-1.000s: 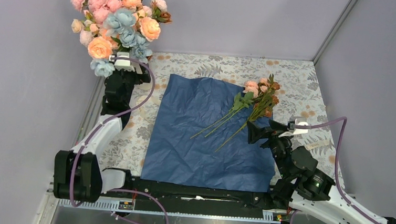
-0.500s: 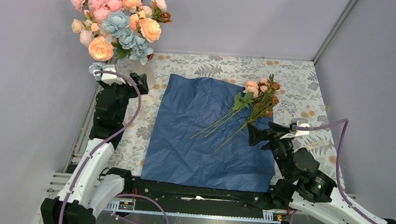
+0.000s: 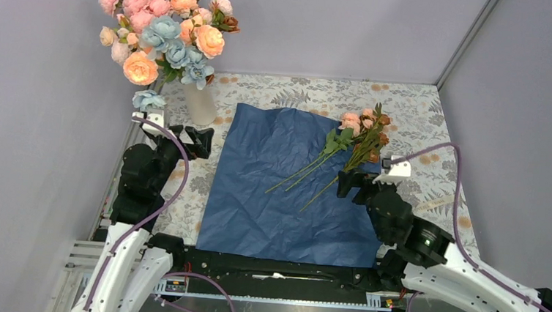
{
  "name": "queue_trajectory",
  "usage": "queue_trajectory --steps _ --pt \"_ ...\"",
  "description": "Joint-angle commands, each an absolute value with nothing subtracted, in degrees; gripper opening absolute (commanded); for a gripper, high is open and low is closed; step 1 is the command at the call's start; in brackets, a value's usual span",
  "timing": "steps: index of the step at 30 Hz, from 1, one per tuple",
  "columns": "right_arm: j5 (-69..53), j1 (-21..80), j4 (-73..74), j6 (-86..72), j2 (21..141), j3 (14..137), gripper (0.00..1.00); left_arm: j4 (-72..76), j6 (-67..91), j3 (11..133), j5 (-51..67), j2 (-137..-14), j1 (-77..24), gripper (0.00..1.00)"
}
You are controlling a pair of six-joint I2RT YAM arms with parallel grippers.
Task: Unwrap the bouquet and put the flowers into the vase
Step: Insert the fake flower into the vase.
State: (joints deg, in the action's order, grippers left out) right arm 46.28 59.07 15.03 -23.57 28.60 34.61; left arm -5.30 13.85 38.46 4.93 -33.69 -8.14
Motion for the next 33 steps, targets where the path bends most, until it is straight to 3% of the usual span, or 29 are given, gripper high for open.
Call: queue_trajectory --steps 1,7,16,25,33 --pt "51.44 57.22 20.76 -32.95 37.87 39.99 0.94 -10.91 11.1 40.1 4.38 -33.91 -11.11 0.99" --pt "33.75 41.06 21.0 -41.17 47.31 40.0 0.87 -15.68 10.18 41.52 1.4 -35.48 -11.25 0.99" --pt "15.11 23.29 15.54 -40.85 63.76 42.83 0.86 -15.88 12.45 42.91 4.03 -35.84 -11.25 0.99" --pt "10.9 17.19 9.94 -41.86 78.15 46.88 0.86 -17.04 12.41 42.61 2.75 -34.72 -11.25 0.99" --pt "15.32 16.7 10.31 -43.8 86.78 50.82 0.74 -17.4 11.87 42.8 2.7 -34.96 -11.25 0.99"
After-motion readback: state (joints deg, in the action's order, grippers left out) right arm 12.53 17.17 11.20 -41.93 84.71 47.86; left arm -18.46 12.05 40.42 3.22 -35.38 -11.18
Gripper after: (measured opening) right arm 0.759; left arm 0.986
